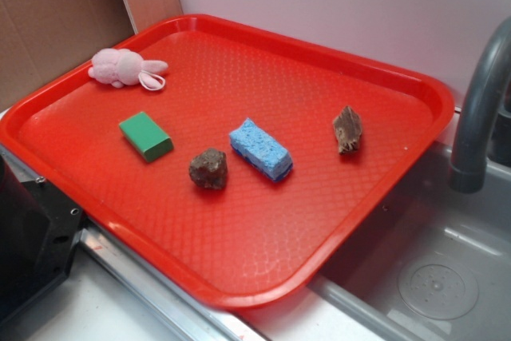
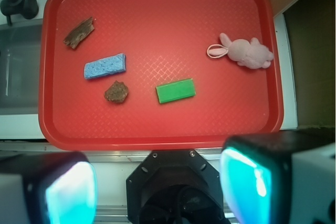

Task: Grab the wood chip.

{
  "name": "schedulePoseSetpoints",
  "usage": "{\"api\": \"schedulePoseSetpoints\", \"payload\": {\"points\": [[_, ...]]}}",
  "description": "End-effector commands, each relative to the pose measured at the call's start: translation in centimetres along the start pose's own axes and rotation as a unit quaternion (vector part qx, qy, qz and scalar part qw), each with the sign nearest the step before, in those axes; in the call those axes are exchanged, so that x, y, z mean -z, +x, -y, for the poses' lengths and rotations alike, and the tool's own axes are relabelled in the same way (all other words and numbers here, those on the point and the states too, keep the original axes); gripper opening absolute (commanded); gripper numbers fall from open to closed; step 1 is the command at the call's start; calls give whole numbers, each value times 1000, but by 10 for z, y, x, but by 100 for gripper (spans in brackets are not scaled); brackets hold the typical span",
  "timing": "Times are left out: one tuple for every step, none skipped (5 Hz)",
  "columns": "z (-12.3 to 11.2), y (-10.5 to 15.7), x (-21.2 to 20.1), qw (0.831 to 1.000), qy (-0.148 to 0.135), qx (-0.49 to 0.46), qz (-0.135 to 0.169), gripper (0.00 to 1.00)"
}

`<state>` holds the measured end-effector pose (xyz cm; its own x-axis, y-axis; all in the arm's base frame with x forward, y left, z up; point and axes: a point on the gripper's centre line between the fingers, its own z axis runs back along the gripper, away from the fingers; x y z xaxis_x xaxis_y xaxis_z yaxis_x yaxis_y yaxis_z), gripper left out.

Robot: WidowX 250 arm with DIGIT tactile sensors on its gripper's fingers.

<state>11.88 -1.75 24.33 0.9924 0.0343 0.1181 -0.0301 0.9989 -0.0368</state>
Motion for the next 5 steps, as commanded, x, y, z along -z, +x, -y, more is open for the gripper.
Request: {"api": "schedulePoseSetpoints", "payload": {"points": [[0,0,0,1000,0,0,0,100],[28,43,57,999,27,-44,-13,100],[60,96,87,993,-18,-110,40,100],[60,96,87,993,-18,-110,40,100],[60,96,87,993,-18,-110,40,100]]}}
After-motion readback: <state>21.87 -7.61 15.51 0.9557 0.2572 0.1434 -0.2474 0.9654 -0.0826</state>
